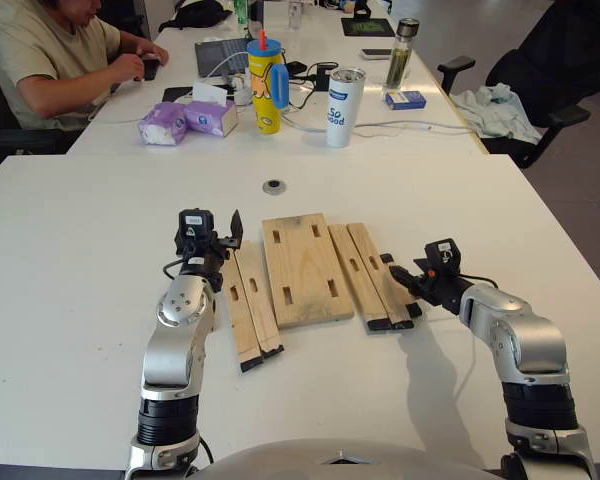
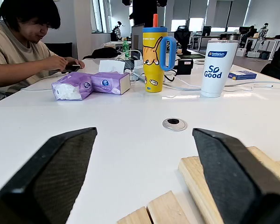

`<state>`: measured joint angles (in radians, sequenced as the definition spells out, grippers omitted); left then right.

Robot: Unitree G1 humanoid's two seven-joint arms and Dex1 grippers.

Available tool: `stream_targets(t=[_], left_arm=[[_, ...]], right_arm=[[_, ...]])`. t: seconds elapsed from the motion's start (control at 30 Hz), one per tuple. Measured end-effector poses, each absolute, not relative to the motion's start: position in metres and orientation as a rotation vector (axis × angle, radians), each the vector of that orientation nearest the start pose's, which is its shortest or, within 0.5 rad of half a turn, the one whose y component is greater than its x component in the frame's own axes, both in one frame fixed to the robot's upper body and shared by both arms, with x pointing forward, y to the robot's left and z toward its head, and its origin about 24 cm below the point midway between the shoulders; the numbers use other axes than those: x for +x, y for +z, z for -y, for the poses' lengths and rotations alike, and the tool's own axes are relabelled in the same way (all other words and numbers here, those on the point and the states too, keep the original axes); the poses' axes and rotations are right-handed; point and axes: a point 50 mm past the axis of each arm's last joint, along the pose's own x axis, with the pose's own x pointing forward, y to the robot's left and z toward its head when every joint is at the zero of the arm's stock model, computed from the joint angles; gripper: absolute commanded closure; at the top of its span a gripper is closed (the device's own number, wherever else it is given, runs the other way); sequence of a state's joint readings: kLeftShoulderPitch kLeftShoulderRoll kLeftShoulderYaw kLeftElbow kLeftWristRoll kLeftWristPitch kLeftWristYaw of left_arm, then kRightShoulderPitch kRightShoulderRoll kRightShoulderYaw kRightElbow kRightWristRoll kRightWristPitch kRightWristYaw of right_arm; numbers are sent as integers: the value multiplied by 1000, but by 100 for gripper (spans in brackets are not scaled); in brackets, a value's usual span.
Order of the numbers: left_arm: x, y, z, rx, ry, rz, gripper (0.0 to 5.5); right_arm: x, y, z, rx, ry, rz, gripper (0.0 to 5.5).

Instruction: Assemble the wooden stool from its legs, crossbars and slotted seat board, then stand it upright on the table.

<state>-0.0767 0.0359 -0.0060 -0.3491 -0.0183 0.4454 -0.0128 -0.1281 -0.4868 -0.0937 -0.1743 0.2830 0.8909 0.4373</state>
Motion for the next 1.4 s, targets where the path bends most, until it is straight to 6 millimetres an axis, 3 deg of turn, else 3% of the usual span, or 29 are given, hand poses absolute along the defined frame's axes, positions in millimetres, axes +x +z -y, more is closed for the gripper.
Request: stream_targets(t=[0.57,0.93,1.13,1.23,1.4], left_arm=[[266,104,-146,21,-47,0,170],[268,103,-144,16,-51,-6,166],[278,109,-144,-25,-102,4,166],[284,113,-140,-96,-179,-8,166],[289,129,-122,-365,-444,-30,166]], right_arm=[[248,53,222,-111,428,-692,240],[247,48,206,-108,373,-689,418],[258,47,209,-84,281,-609,419],[270,60,211,-53,207,-450,419],[287,108,201,-91,207,-63,419]])
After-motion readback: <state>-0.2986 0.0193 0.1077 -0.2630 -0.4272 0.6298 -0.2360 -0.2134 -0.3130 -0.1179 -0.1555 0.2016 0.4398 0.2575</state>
